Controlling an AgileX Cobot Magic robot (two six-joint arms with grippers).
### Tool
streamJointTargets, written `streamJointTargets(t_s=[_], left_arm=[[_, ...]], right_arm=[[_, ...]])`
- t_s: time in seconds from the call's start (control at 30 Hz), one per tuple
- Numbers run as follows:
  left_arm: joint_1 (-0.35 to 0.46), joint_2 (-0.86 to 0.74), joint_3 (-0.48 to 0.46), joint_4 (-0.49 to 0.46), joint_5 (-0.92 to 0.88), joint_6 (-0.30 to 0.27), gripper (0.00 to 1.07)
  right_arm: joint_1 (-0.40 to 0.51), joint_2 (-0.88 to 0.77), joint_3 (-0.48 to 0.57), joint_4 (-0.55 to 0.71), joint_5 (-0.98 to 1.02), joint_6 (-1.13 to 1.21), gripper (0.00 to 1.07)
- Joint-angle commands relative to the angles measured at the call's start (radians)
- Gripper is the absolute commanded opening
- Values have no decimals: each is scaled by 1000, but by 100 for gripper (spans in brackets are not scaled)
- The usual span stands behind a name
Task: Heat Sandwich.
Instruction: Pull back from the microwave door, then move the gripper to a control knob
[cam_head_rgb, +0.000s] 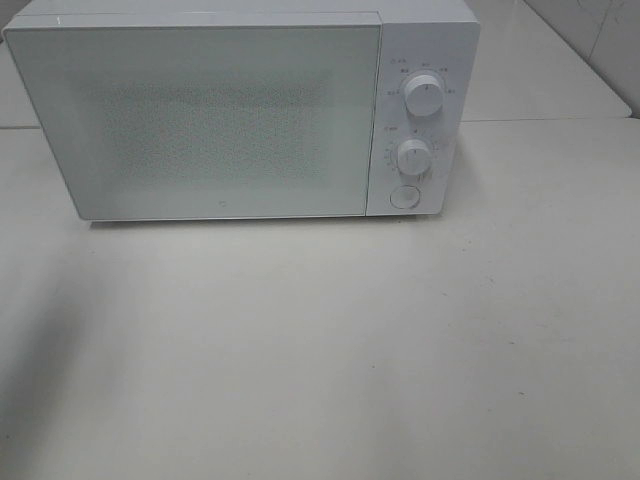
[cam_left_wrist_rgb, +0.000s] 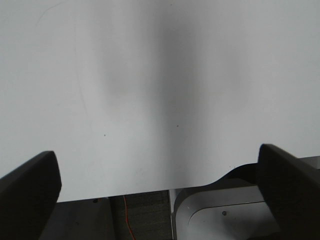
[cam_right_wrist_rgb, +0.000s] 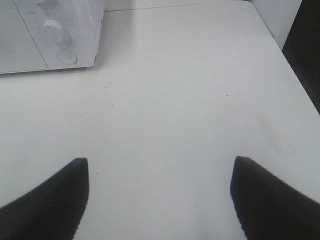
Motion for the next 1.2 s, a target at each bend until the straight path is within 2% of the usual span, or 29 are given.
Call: streamJointTargets(t_s=[0.03,0.13,0.2,0.53,0.67,0.77,0.8,0.97,1.0,1.1,1.2], left_arm=[[37,-43,0,-11,41,0,100],[78,-132,0,-13,79,0,100],[80,-153,0,-13,86,0,100],[80,-454,6,5,132,8,100],[80,-551,55,5,114,43,100],[80,-675,169,-8,63,92,100],[80,-744,240,-8,32,108,100],[80,-837,331,-7,-10,117,100],[80,-899,378,-7,-36,118,100],[80,-1047,437,-3,-72,118,100],[80,-1115,456,-3,-81,118,100]], right_arm=[[-8,-27,2,5,-4,-3,75],[-8,-27,2,5,-4,-3,75],[-8,-27,2,5,-4,-3,75],[-8,-27,2,5,-4,-3,75],[-8,-27,2,5,-4,-3,75],[-8,-27,2,5,-4,-3,75],[-8,-27,2,5,-4,-3,75],[-8,-27,2,5,-4,-3,75],[-8,-27,2,5,-4,-3,75],[-8,-27,2,5,-4,-3,75],[-8,-27,2,5,-4,-3,75]])
